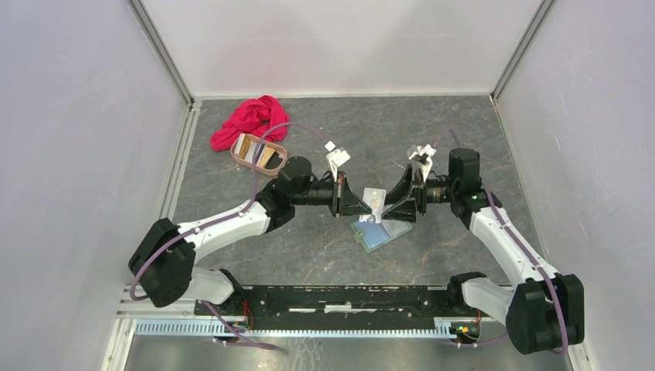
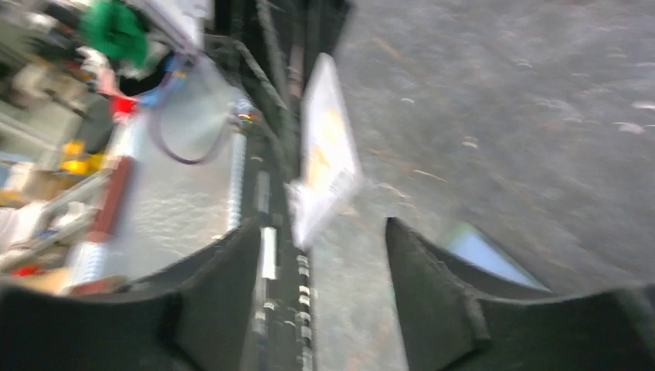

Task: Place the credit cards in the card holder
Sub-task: Pick up the credit card from the storage box.

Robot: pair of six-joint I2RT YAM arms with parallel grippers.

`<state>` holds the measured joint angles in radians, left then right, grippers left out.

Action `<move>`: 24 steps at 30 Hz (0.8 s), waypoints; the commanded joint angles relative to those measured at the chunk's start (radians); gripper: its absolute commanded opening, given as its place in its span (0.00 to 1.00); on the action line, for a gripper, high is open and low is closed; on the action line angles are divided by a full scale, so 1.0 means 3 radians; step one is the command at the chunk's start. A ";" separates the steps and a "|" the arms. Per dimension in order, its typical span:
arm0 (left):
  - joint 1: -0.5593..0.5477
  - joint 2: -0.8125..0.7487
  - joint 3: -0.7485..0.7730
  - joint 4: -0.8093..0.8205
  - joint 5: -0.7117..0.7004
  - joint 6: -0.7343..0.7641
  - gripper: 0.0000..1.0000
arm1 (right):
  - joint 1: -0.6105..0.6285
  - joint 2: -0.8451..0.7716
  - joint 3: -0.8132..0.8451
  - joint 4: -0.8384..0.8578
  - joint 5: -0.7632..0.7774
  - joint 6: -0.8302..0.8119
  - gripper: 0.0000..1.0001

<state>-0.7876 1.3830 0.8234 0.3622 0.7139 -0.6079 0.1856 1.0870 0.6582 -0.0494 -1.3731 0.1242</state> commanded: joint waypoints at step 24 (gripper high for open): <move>-0.0652 0.0578 -0.0840 0.1036 -0.2519 -0.2150 0.02 | -0.0511 0.0871 -0.0072 -0.0566 0.2625 -0.1453 0.00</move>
<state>-0.9730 1.4803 0.4942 0.5968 -0.0509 -1.2312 0.0360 1.3254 0.6174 -0.2352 -0.5793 -0.3019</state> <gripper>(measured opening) 0.034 0.006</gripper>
